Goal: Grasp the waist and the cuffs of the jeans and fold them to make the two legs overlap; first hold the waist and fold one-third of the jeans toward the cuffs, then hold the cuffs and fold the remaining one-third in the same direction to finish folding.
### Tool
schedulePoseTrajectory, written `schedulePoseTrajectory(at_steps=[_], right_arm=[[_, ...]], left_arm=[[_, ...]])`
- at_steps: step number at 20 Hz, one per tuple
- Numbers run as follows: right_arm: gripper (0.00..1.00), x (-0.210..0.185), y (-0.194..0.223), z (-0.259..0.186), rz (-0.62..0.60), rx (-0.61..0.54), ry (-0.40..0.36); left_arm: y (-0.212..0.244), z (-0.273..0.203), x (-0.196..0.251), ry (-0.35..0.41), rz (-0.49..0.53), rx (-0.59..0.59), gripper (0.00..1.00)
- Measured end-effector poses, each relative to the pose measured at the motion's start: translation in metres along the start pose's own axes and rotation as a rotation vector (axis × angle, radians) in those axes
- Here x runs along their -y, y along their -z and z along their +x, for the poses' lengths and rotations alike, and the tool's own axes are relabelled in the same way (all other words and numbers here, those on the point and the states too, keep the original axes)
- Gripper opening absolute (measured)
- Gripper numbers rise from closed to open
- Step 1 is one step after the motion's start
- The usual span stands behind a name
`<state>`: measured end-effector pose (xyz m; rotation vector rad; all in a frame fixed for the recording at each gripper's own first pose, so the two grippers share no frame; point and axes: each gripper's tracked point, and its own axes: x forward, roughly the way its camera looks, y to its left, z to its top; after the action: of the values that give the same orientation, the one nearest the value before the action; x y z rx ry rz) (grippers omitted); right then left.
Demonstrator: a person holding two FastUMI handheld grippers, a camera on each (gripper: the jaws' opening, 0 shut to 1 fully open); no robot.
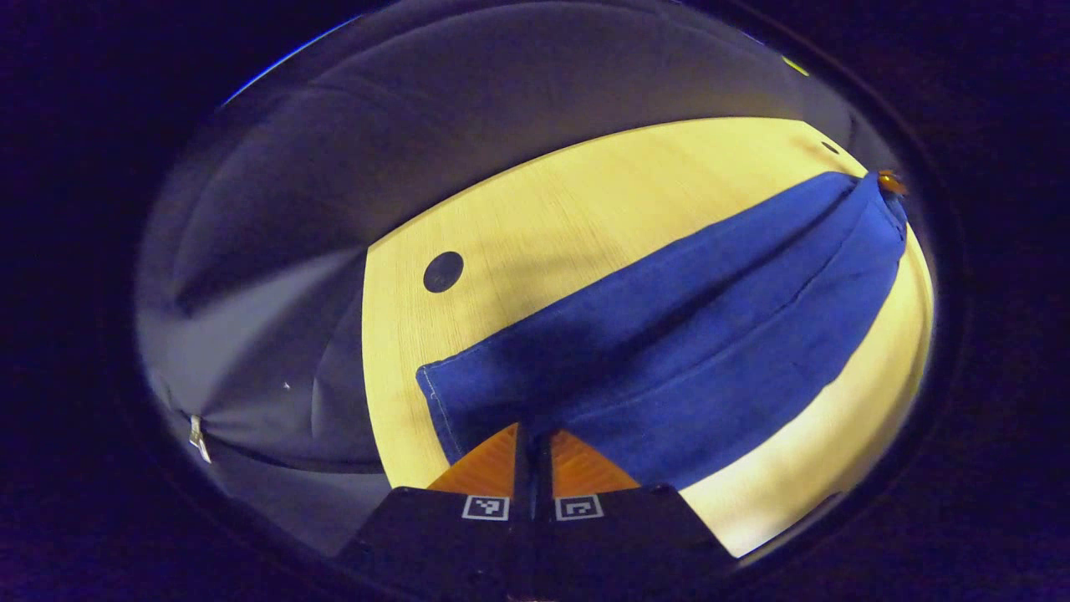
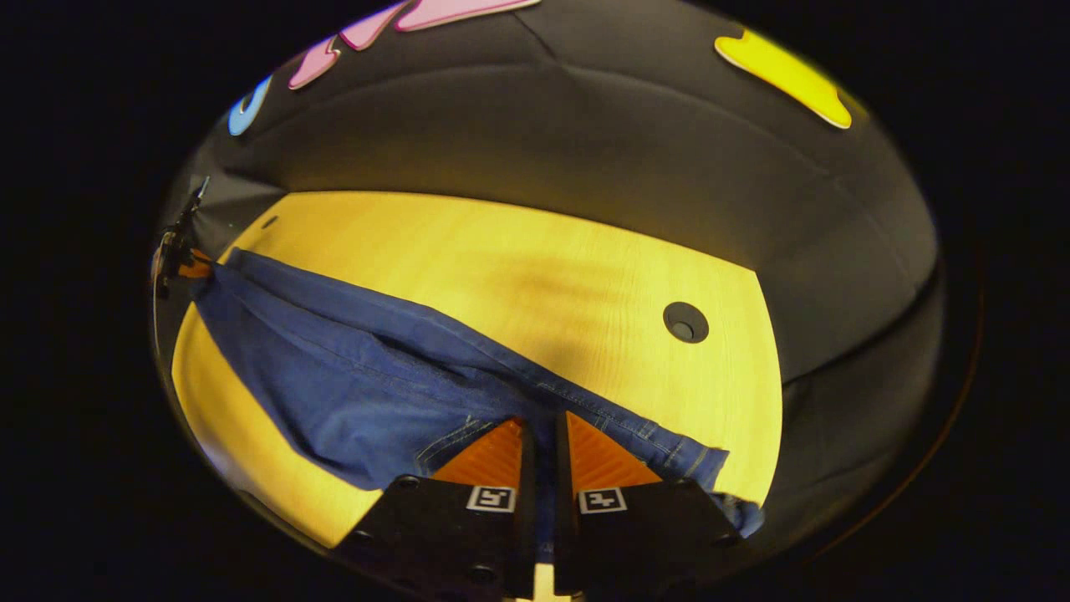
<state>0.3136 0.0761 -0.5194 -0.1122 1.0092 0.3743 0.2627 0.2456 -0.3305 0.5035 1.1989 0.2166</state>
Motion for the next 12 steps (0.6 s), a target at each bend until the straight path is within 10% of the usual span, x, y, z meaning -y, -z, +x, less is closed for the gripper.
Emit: schedulePoseTrajectory(at_steps=[1,4,5,7,9,12], right_arm=[[0.16,-0.006,-0.005,0.009,0.052,0.005,-0.022],[0.79,-0.003,-0.028,0.007,0.175,0.066,-0.047],[1.00,0.002,-0.036,-0.003,0.212,0.095,-0.042],[0.99,0.015,-0.053,-0.027,0.271,0.159,-0.030],[0.99,0.029,-0.066,-0.055,0.354,0.233,-0.025],[0.98,0.041,-0.067,-0.089,0.538,0.305,-0.097]], left_arm=[[0.000,0.008,0.000,-0.019,-0.018,0.000,0.06],[-0.023,0.007,-0.001,-0.006,-0.069,0.125,0.12],[-0.040,-0.009,0.002,0.012,-0.084,0.216,0.31],[-0.072,-0.047,-0.004,0.002,-0.090,0.384,0.75],[-0.093,-0.091,0.004,0.035,-0.121,0.522,0.94],[-0.104,-0.162,0.023,0.150,-0.179,0.669,0.97]])
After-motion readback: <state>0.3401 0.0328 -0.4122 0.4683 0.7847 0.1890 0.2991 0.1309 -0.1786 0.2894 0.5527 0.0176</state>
